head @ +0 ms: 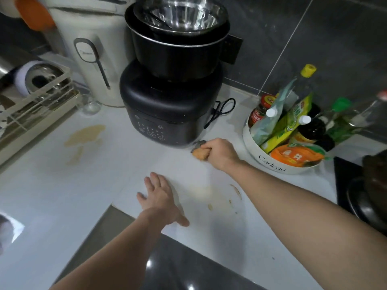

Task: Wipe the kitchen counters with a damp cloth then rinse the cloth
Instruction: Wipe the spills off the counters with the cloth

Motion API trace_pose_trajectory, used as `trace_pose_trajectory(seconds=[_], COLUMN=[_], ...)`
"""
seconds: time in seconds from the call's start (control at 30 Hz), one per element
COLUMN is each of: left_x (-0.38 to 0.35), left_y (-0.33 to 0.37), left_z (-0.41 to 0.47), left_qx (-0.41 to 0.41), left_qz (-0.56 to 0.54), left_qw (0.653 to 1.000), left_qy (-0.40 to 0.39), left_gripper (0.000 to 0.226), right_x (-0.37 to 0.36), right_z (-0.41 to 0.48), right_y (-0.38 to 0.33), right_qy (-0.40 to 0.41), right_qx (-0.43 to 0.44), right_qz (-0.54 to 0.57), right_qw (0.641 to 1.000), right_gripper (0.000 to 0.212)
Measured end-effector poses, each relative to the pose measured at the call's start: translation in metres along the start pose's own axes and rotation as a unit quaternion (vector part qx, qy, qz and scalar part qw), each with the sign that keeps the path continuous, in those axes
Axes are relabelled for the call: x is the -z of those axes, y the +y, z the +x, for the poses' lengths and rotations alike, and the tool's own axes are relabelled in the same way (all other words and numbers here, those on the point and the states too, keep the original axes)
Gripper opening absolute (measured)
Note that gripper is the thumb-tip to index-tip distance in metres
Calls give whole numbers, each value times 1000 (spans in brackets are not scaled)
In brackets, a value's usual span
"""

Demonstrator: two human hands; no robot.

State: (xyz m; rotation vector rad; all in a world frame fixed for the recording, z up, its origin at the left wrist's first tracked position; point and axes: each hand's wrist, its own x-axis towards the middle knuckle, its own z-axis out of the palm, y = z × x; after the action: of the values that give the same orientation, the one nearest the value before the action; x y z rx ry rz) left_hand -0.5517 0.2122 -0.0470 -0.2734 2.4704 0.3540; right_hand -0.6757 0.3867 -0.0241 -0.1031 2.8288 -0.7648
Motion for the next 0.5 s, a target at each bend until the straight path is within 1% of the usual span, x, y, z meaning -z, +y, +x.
trace_pose_trajectory(seconds=[0.07, 0.17, 0.2, 0.23, 0.3, 0.33, 0.4, 0.47, 0.5], left_x=[-2, -2, -2, -2, 0, 0, 0, -1, -2], left_y=[-1, -2, -2, -2, -1, -1, -3, -4, -5], left_z=[0, 1, 2, 3, 1, 0, -1, -2, -2], left_qx=[-1, 1, 3, 5, 5, 4, 0, -5, -7], left_qz=[-12, -23, -23, -23, -19, -17, -23, -39, -44], left_qw=[1000, 1000, 1000, 1000, 1000, 1000, 1000, 999, 999], left_qy=[-3, -2, -2, -1, -6, -6, -4, 1, 3], left_gripper=[160, 162, 163, 163, 164, 164, 164, 163, 163], right_x=[-23, -55, -61, -63, -53, -45, -26, -8, -2], right_z=[2, -10, -17, -23, -38, -45, -56, -62, -59], right_y=[-16, -38, -41, -40, -21, -8, 20, 39, 41], right_qy=[-43, -128, -162, -183, -222, -232, -219, -194, -159], right_qx=[38, 107, 132, 155, 174, 179, 185, 131, 105], right_qz=[-36, -31, -37, -40, -59, -82, -119, -106, -77], right_qw=[998, 985, 977, 970, 957, 953, 951, 967, 979], right_gripper=[21, 21, 10, 10, 25, 29, 34, 41, 43])
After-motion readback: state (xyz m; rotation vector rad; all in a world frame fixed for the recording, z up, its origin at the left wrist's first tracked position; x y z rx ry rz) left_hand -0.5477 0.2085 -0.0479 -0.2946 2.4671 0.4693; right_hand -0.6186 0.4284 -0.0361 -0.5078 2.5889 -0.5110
